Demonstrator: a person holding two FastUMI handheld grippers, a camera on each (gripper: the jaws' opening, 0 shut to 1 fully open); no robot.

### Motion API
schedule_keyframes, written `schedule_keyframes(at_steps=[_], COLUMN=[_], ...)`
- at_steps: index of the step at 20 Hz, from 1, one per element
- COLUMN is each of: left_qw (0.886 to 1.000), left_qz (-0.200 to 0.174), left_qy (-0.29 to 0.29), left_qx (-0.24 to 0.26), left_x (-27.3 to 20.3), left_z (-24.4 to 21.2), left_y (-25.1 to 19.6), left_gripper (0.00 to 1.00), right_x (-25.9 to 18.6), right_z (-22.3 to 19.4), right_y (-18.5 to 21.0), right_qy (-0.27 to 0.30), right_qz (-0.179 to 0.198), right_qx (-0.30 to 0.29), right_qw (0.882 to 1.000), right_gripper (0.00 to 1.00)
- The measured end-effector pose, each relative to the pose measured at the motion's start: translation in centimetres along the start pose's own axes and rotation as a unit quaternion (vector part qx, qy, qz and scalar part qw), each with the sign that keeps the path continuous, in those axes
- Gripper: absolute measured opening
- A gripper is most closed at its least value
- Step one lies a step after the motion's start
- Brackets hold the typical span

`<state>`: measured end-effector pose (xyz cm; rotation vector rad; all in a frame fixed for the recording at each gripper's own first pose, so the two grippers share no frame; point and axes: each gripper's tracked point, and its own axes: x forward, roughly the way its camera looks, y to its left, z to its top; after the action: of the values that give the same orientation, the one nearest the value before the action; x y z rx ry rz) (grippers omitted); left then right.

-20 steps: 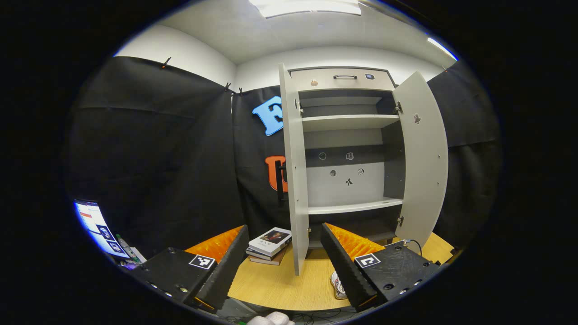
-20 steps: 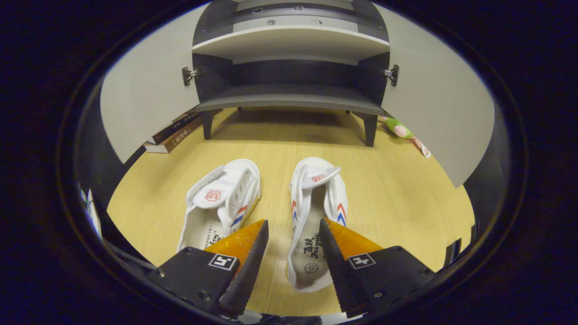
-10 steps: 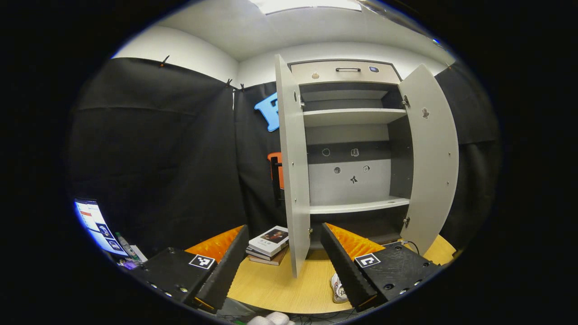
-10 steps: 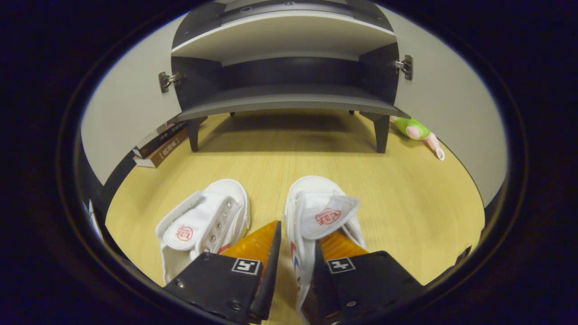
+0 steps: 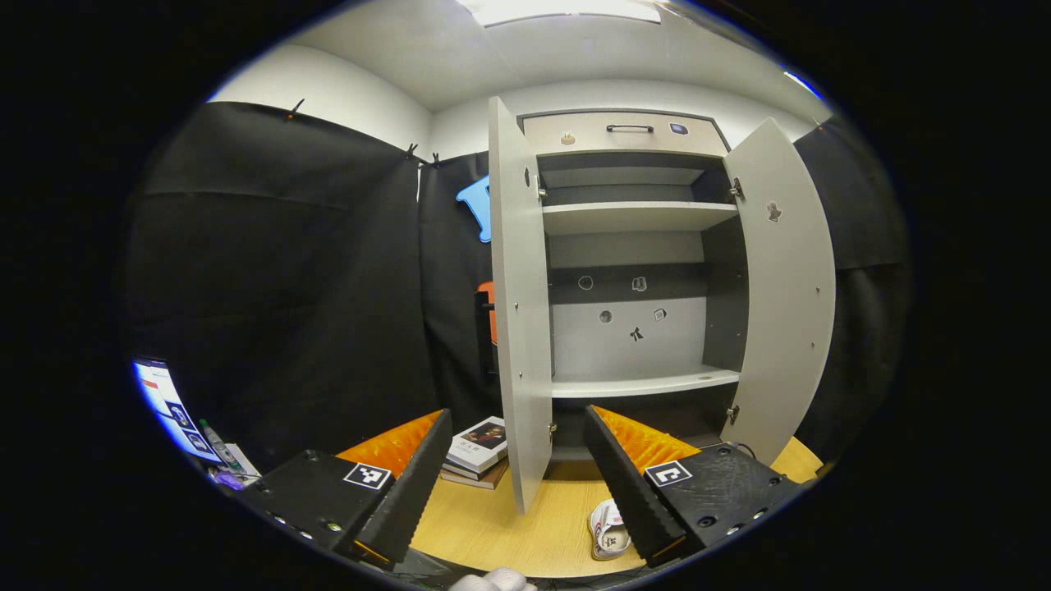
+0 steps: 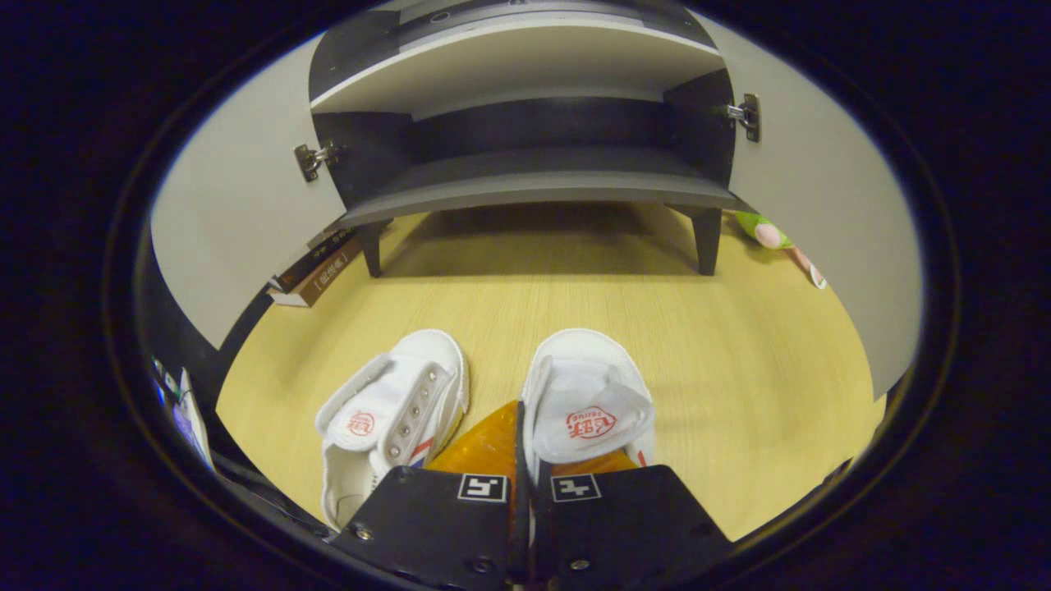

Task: Grab one shoe with the right hand and put it into the shoe cabinet, grab the other shoe with the left hand and put it into the shoe cabinet; then close the right door with the right hand and the left door with the left hand.

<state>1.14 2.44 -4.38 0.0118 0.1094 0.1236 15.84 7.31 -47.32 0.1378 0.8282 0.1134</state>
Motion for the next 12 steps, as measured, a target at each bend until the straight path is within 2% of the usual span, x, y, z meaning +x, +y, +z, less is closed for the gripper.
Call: schedule_keyframes(at_steps=[5, 9, 12], left_qw=[1.000, 0.999, 0.999], left_qz=[-0.015, -0.033, -0.043], left_qy=[-0.009, -0.012, -0.011], left_qx=[0.000, -0.006, -0.020], left_x=[-0.4, -0.9, -1.1], left_z=[0.0, -0.6, -1.1], left_y=[-0.8, -1.7, -2.2], left_gripper=[0.96, 0.96, 0.96], right_x=[-6.7, -12.8, -16.5], right_z=[6.1, 13.8, 20.3], right_y=[0.7, 1.9, 3.3], right_qy=[-0.058, -0.121, -0.169], right_qz=[0.007, 0.007, 0.021], right_qx=[0.008, -0.008, -0.007], right_qw=[0.998, 0.993, 0.985], right_gripper=[0.07, 0.06, 0.06])
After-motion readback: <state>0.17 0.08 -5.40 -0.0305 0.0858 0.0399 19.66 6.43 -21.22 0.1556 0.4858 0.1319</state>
